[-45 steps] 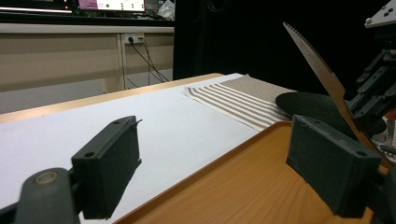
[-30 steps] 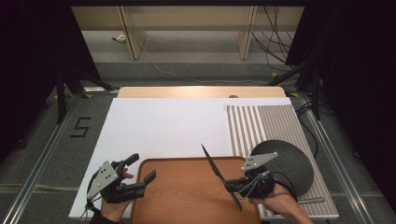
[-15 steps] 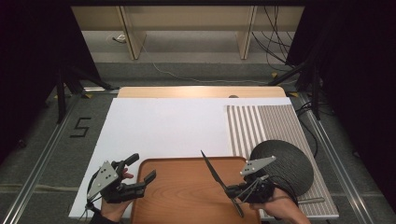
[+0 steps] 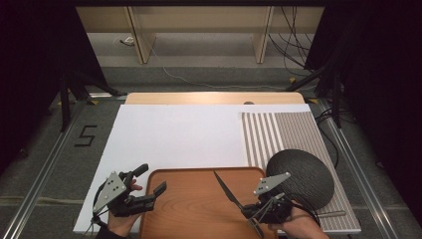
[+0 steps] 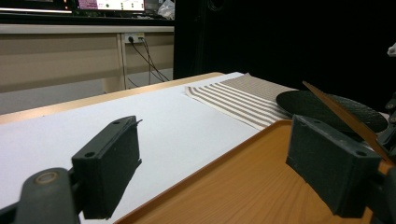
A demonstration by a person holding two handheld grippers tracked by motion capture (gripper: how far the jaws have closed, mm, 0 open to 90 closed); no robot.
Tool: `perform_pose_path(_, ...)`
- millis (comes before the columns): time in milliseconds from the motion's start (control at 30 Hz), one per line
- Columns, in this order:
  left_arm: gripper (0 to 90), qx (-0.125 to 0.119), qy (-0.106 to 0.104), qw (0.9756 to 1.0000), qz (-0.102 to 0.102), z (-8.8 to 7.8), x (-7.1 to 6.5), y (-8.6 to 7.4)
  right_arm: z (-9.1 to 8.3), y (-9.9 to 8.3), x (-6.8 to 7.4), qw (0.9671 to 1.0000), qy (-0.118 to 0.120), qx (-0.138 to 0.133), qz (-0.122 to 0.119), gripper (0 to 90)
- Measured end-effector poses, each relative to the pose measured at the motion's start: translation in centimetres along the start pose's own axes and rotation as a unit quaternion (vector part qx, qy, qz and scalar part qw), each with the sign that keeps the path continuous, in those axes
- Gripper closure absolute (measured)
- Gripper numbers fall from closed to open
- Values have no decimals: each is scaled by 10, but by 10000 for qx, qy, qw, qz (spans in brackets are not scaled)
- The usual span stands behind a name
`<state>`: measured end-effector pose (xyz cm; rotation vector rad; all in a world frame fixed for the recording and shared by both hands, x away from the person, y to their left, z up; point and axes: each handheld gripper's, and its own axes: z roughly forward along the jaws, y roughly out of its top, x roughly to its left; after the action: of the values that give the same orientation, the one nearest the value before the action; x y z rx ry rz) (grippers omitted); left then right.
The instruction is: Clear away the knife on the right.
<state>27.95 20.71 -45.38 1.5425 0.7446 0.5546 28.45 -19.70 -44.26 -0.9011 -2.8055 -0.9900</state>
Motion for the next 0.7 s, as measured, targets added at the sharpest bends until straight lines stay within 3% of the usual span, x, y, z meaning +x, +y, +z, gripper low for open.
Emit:
perform_pose_path(233, 165, 5, 2, 10000, 3, 0, 0, 0, 5, -1, 4, 9989, -166, 429, -124, 808)
perform_pose_path(267, 165, 12, 3, 10000, 1, 0, 0, 0, 7, -2, 3, 9979, -180, 588, -179, 808)
perform_pose_path(700, 165, 12, 1, 10000, 8, 0, 0, 0, 21, -4, 1, 9942, -260, 1023, -200, 806)
